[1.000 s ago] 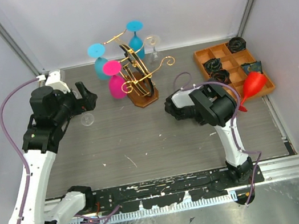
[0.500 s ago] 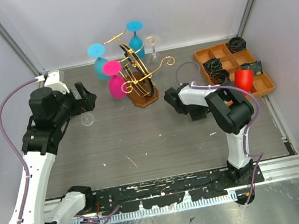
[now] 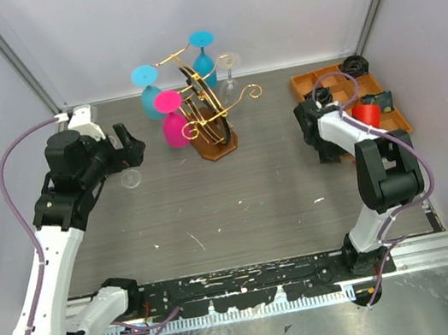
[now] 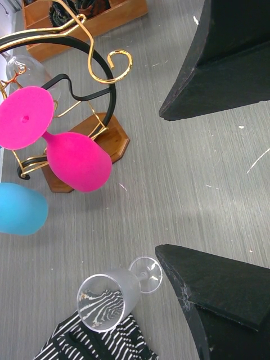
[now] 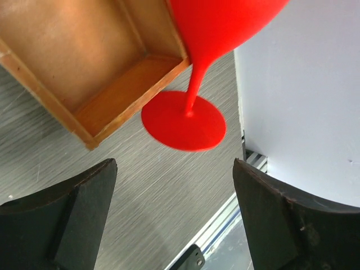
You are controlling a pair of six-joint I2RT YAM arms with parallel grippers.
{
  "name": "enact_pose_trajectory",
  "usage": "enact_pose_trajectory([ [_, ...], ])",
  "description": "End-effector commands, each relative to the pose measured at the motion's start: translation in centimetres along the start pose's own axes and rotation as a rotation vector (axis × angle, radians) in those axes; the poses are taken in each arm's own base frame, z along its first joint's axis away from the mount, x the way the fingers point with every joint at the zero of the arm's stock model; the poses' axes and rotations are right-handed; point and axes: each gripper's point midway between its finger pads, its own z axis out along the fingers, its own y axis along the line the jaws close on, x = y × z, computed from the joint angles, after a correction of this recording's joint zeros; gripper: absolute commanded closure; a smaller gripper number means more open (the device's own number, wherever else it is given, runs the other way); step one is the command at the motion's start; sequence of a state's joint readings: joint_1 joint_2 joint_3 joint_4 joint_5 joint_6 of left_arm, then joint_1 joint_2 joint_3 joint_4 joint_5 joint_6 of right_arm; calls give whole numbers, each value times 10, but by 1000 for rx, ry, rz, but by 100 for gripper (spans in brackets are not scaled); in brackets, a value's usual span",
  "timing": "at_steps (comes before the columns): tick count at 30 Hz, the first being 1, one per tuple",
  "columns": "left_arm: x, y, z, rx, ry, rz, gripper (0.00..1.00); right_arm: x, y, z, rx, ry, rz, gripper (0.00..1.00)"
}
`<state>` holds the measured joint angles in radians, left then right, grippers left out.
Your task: Take the wine glass off the wine glass rack
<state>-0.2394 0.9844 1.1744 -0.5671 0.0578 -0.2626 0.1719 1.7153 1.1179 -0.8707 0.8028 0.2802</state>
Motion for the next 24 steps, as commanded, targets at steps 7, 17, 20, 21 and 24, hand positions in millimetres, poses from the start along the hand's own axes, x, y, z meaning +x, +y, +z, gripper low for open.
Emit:
enact_pose_trajectory([
  [7, 1, -3, -2, -2, 10, 32, 2, -20, -26, 17, 128, -14, -71, 10],
  [17, 4, -8, 2, 4, 32, 49, 2, -14, -27, 40, 135, 44, -57, 11],
  [20, 5, -8, 1, 4, 33, 51, 2, -9, -23, 46, 122, 64, -68, 18],
  [21, 5, -8, 1, 2, 32, 51, 2, -9, -21, 47, 117, 67, -70, 25],
  [24, 6, -8, 0, 1, 32, 55, 2, -8, -18, 48, 104, 68, -69, 58],
])
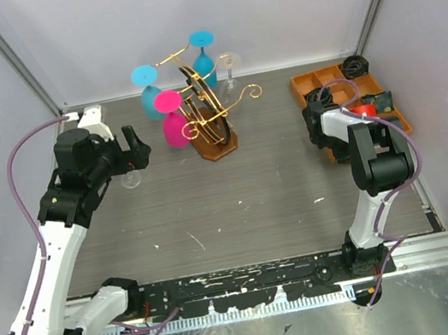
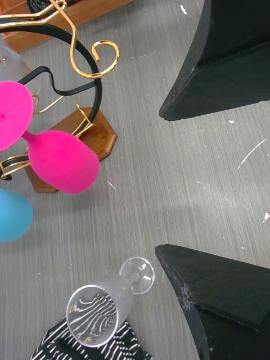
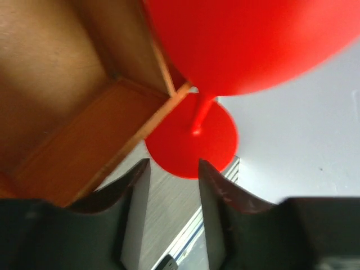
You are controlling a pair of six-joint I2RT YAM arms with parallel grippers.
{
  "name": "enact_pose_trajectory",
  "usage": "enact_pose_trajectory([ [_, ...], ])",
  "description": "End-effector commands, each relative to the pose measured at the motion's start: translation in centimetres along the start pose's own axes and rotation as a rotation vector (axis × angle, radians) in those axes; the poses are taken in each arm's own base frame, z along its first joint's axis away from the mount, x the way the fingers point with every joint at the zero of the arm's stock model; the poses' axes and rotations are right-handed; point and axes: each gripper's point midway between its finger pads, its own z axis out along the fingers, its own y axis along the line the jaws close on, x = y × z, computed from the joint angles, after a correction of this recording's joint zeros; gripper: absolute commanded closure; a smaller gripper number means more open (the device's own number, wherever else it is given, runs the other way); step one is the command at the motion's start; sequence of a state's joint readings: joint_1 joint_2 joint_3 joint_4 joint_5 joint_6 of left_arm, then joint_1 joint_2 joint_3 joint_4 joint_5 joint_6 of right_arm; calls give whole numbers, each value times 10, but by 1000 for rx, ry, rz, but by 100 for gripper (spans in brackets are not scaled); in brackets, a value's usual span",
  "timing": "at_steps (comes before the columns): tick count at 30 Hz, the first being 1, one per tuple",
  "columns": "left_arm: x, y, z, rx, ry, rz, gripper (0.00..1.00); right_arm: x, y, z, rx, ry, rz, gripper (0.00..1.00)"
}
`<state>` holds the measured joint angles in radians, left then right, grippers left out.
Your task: Take the wine glass off the wine glass rack
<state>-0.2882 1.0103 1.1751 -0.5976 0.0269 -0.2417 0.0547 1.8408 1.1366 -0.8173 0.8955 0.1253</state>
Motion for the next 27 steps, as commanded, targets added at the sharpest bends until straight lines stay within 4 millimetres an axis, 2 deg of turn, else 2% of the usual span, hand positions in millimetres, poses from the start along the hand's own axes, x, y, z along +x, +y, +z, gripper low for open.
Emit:
enact_pose_trajectory([
  [1, -9, -2, -6, 1, -24, 18, 2, -11, 7, 2, -26, -26, 49, 68],
  [2, -9, -3, -6, 2, -25, 19, 2, -11, 8, 3, -31, -24, 50, 75],
  [6, -8, -3, -6, 3, -22, 21, 2, -14, 10, -1, -56, -30, 71, 83],
  [10, -6, -4, -2, 9, -17, 17, 2, -33, 7, -29, -127, -110, 147, 80],
  [11, -5, -5, -1, 11, -13, 15, 2, -41, 2, -38, -151, -145, 190, 75],
  [13, -4, -5, 0, 14, -8, 14, 2, -60, -8, -56, -216, -217, 280, 56],
  [15, -3, -5, 1, 13, -5, 12, 2, -81, -22, -74, -251, -281, 356, 25],
  [17, -3, -5, 1, 14, -5, 14, 2, -99, -38, -85, -249, -332, 409, 1],
  [18, -2, -5, 1, 13, -2, 14, 2, -110, -45, -88, -241, -345, 426, 0],
  [20, -2, -4, 1, 9, -4, 14, 2, -121, -51, -81, -221, -318, 421, 0],
  [24, -1, -2, 2, 0, 1, 18, 2, -138, -56, -59, -221, -279, 437, 0],
  [27, 1, -1, 5, -5, 9, 19, 2, -143, -54, -39, -228, -255, 454, 0],
])
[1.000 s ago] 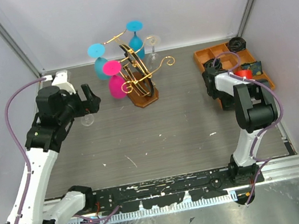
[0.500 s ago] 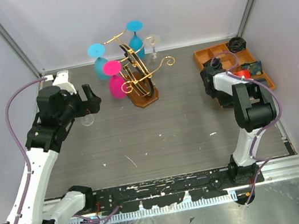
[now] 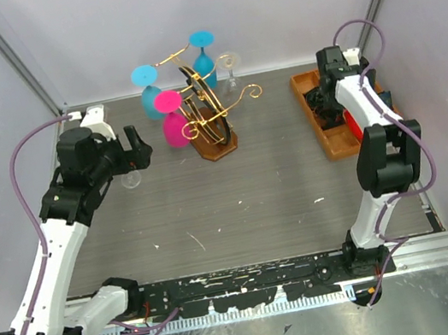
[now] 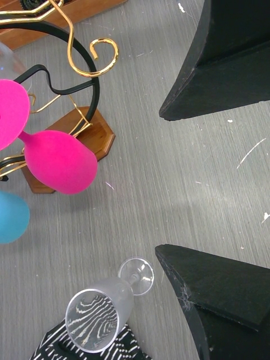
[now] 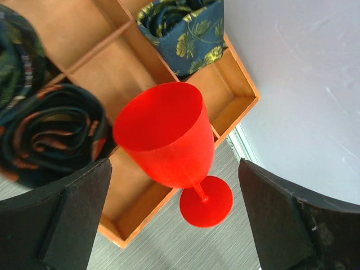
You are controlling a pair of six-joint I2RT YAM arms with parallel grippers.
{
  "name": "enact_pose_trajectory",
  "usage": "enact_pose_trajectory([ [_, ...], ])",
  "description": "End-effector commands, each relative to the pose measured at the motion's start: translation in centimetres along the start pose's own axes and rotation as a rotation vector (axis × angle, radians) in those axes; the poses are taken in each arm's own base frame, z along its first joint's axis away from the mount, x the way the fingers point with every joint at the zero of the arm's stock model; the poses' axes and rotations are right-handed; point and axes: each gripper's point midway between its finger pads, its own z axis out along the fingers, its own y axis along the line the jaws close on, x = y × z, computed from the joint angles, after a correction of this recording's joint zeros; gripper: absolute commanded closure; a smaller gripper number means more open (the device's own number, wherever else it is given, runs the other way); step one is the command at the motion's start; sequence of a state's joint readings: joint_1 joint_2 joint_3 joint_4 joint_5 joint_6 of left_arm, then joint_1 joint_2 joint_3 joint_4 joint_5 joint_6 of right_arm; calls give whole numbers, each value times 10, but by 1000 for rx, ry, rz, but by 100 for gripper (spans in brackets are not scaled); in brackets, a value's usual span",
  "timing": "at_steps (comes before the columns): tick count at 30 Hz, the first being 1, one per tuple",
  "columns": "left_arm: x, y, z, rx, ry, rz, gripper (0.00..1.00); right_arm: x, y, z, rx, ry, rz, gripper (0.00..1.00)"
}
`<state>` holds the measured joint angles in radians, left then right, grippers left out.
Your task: Take the wine glass off the wine glass rack
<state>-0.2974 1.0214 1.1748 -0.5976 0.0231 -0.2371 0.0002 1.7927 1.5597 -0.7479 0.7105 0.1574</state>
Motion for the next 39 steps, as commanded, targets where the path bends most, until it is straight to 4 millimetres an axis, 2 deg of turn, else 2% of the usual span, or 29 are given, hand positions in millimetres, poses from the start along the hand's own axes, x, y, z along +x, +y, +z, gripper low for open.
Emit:
enact_pose_trajectory([
  [1, -2, 0, 2, -6, -1, 10, 2, 8, -3, 35, -4, 68, 11, 0],
  [8, 0, -1, 8, 2, 19, 4, 2, 28, -3, 72, -54, 129, 82, 0],
  [13, 0, -2, 10, 3, 31, 2, 2, 33, -1, 85, -65, 148, 110, 1],
  [15, 1, -3, 10, 6, 35, 4, 2, 32, -3, 89, -60, 149, 121, 5],
  [17, 1, -3, 11, 5, 36, 4, 2, 30, -5, 89, -53, 140, 127, 16],
  [19, 2, -3, 11, 5, 40, 4, 2, 25, -11, 84, -39, 121, 140, 24],
  [22, 3, -2, 10, 3, 41, 4, 2, 11, -26, 61, -30, 61, 172, 33],
  [24, 3, -2, 10, 3, 39, 4, 2, 0, -36, 33, -34, -5, 186, 35],
  [27, 3, -2, 11, 1, 41, 5, 2, -21, -47, -27, -89, -150, 224, 40],
  [30, 2, -3, 11, 7, 41, 4, 2, -28, -55, -57, -156, -227, 257, 47],
  [32, 2, -4, 11, 11, 38, 2, 2, -35, -45, -73, -266, -279, 257, 48],
  [35, 2, -3, 11, 10, 35, 0, 2, -53, -7, -107, -570, -436, 260, 48],
  [37, 3, -3, 12, 10, 38, -2, 2, -62, 7, -119, -674, -539, 283, 49],
  [39, 4, -2, 13, 4, 39, -1, 2, -71, 23, -123, -740, -605, 280, 51],
])
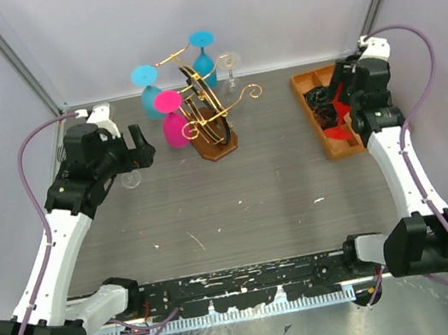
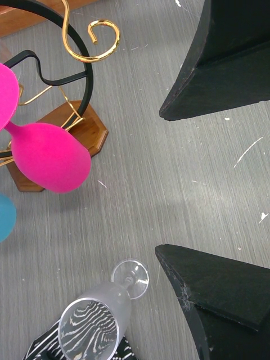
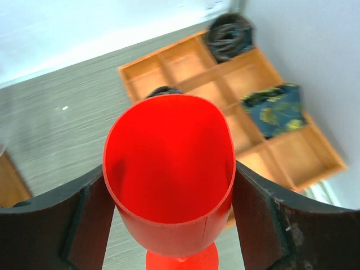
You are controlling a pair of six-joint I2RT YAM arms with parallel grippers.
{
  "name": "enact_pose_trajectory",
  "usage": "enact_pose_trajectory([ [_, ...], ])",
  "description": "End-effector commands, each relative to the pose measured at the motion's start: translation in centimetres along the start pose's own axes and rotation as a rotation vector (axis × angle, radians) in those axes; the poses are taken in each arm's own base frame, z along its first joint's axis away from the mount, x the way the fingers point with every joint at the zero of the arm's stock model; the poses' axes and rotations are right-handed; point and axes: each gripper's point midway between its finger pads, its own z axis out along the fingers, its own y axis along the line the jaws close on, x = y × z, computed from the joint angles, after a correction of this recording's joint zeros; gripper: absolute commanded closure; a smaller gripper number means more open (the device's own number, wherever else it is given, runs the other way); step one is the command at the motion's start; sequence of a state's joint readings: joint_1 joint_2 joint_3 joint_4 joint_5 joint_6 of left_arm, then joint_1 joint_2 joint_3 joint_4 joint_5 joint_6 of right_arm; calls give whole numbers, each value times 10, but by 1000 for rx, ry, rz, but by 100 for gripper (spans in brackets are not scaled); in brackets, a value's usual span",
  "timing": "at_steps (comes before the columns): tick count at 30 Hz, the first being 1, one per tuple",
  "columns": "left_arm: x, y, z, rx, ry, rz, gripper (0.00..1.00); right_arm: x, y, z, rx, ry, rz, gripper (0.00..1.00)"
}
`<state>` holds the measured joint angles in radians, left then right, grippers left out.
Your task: Take the wine glass off the wine glass rack
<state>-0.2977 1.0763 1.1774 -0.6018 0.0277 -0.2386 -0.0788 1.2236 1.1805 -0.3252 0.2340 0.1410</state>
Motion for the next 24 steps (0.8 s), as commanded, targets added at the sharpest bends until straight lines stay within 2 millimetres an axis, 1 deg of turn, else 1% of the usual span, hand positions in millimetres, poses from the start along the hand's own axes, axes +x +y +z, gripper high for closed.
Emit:
enact_pose_trajectory([
  [1, -8, -3, -3, 10, -20, 4, 2, -8, 63, 25, -316, -131, 2, 51],
  [3, -8, -2, -3, 4, -26, 6, 2, -4, 82, 40, -383, -142, -5, 52],
  [4, -9, -2, -2, 4, -31, 7, 2, -6, 91, 44, -408, -167, -2, 52],
  [8, -10, -1, 3, -1, -24, 9, 2, -11, 130, 59, -486, -295, -15, 52],
  [9, -10, 0, 5, -7, -24, 10, 2, -13, 144, 61, -504, -333, -28, 53],
  [12, -9, 1, 9, -16, -19, 14, 2, -1, 172, 78, -536, -357, -73, 56],
  [14, -8, 3, 13, -21, -12, 18, 2, 6, 186, 87, -533, -402, -103, 60],
  [17, -5, 6, 17, -34, 2, 23, 2, 11, 194, 99, -490, -510, -147, 62],
  [18, -5, 6, 18, -38, 3, 27, 2, 20, 194, 107, -479, -519, -147, 61],
  [22, -4, 9, 19, -52, 9, 41, 2, 32, 202, 128, -474, -544, -127, 60],
  [24, -5, 11, 19, -60, 8, 45, 2, 36, 203, 135, -472, -557, -113, 59],
])
